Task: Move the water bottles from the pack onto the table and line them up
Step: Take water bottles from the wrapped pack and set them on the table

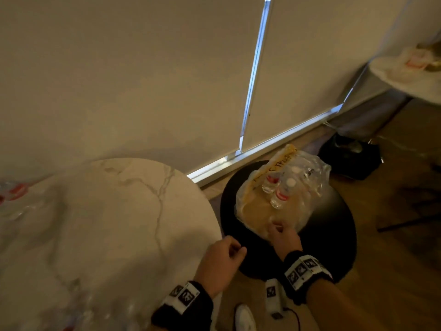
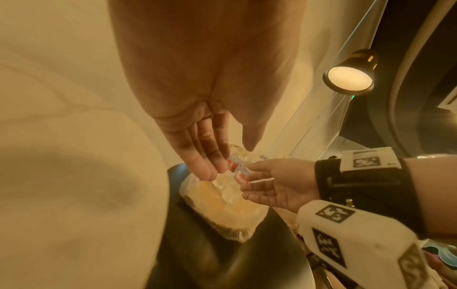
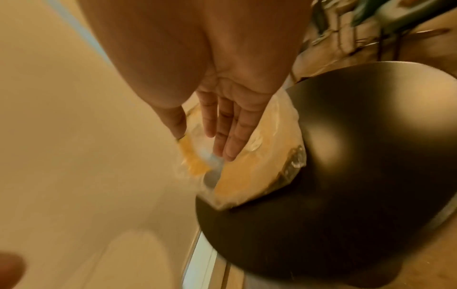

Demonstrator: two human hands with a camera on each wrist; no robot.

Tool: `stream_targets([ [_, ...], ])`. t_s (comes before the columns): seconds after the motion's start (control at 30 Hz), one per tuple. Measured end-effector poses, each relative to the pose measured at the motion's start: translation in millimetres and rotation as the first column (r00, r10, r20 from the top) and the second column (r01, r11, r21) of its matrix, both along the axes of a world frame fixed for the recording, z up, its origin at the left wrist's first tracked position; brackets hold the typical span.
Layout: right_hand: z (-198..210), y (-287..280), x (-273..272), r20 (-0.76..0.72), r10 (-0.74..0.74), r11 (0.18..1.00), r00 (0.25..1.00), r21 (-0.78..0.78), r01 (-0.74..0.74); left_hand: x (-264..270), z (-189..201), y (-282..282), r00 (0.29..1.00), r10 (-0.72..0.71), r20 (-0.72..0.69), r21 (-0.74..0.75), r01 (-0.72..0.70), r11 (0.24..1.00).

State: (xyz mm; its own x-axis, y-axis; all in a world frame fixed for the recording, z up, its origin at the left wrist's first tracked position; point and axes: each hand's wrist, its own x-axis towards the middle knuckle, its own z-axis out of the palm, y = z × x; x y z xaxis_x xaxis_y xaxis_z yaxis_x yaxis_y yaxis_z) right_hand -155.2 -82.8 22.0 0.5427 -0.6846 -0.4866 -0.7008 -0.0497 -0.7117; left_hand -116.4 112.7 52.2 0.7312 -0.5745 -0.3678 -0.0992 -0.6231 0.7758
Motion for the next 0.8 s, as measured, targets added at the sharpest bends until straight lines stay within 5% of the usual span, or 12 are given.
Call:
stream_targets([
  [0.17, -33, -98, 54, 0.041, -0.155, 0.982, 0.987, 0.112, 0.150, 77, -41, -139, 0.993, -0.090, 0.073, 0.013, 0.089, 0.996],
  [0.4, -81, -160, 96, 0.097, -0.068, 0.998, 0.993, -0.002, 0.068, 164, -97, -266, 0.922, -0.082, 0.380, 0.205, 0.003, 0.979],
  [0.63, -80, -164, 98, 0.100, 0.065, 0.990, 0.993, -0.135, -0.051, 181, -121, -287, 0.919, -0.199, 0.341, 0.216, 0.129, 0.968],
  [0.8, -67, -150, 80, 0.053, 0.125, 0.987, 0.991, -0.108, -0.119, 158, -80, -255, 0.891, -0.180, 0.417, 0.165, 0.121, 0.979],
])
